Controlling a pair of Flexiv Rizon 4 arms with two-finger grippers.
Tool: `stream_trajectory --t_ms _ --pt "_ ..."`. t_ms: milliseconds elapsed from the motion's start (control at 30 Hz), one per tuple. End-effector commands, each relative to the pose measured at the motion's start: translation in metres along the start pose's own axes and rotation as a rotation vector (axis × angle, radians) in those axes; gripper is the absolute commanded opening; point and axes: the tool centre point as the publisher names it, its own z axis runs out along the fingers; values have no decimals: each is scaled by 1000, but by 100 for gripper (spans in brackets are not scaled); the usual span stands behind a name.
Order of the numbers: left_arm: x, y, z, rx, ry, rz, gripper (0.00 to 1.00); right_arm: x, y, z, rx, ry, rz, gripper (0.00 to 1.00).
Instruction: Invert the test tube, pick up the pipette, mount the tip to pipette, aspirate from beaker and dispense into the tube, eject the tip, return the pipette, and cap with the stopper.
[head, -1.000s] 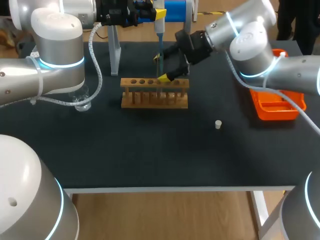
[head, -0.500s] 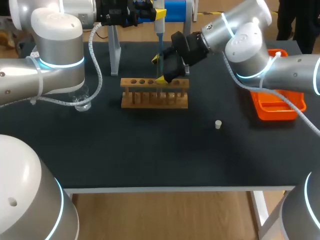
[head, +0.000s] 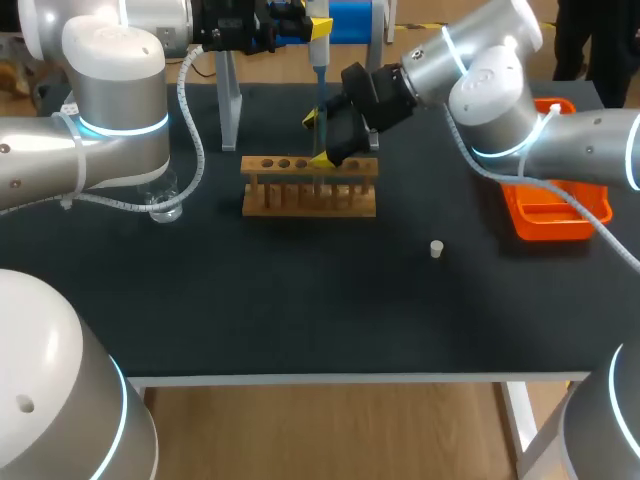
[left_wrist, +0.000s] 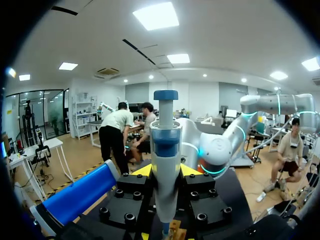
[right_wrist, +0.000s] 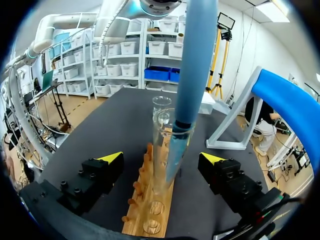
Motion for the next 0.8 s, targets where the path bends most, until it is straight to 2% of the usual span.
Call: stream_trajectory --t_ms 33,467,800 --pt "0 -1 0 -2 0 -1 0 0 0 0 2 0 1 100" --pt "0 -1 0 -2 0 -1 0 0 0 0 2 0 1 100" --pt "5 -12 3 -28 0 12 0 0 0 0 2 0 1 100"
